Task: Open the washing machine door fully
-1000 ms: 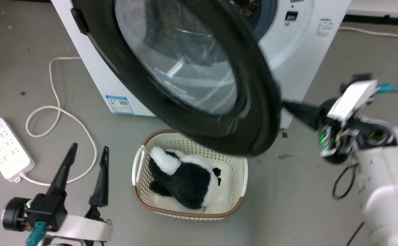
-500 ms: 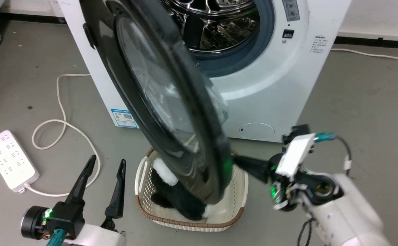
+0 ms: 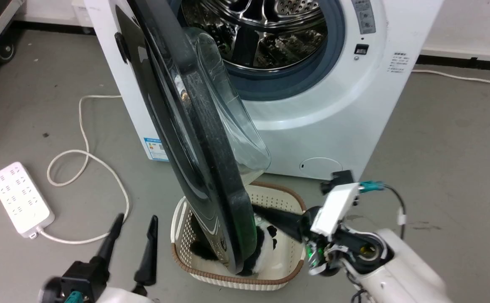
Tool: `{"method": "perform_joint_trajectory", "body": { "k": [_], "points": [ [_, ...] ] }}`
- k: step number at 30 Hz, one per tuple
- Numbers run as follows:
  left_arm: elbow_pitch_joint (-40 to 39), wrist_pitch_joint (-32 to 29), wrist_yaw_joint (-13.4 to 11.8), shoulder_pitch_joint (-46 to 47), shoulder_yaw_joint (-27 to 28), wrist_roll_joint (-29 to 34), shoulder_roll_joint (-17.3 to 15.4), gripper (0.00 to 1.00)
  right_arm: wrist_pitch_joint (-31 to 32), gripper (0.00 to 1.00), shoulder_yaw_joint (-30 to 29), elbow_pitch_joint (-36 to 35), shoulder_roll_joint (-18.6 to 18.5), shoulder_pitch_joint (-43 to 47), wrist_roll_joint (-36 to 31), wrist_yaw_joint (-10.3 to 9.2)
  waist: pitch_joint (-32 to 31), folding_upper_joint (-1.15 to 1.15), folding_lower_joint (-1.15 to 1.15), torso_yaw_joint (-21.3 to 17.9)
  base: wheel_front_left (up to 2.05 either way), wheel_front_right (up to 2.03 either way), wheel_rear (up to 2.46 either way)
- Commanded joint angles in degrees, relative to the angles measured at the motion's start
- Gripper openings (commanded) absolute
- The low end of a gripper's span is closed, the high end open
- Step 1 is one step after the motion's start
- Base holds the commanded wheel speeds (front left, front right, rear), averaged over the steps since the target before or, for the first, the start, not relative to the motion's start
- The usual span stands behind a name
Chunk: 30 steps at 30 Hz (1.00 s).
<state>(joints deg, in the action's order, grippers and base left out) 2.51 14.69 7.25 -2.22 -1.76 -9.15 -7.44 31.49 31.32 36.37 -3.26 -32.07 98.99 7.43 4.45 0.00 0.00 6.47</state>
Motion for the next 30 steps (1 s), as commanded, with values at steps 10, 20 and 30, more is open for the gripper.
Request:
{"method": "perform_joint_trajectory", "body": {
  "k": [10,20,30],
  "points": [
    [3.05,0.3,0.24,-1.9,0.11,-5.93,-1.18,1.0,-44.12,1.0,-2.02,-7.98,-18.84,5.87,-47.8,0.06,-5.11,0.0,0.0,-5.13,0.0,0.0,0.0],
    [3.5,0.3,0.24,-2.75,0.91,-3.89,-0.45,1.0,-46.47,1.0,-28.35,-29.75,-2.73,28.33,-94.0,0.06,-5.49,0.0,0.0,-6.51,0.0,0.0,0.0],
    [2.58,0.3,0.24,-3.79,0.81,-0.01,-0.18,1.0,-46.48,1.0,-30.43,-39.07,0.36,42.03,-96.36,0.06,-5.21,0.0,0.0,-6.37,0.0,0.0,0.0]
  ]
}}
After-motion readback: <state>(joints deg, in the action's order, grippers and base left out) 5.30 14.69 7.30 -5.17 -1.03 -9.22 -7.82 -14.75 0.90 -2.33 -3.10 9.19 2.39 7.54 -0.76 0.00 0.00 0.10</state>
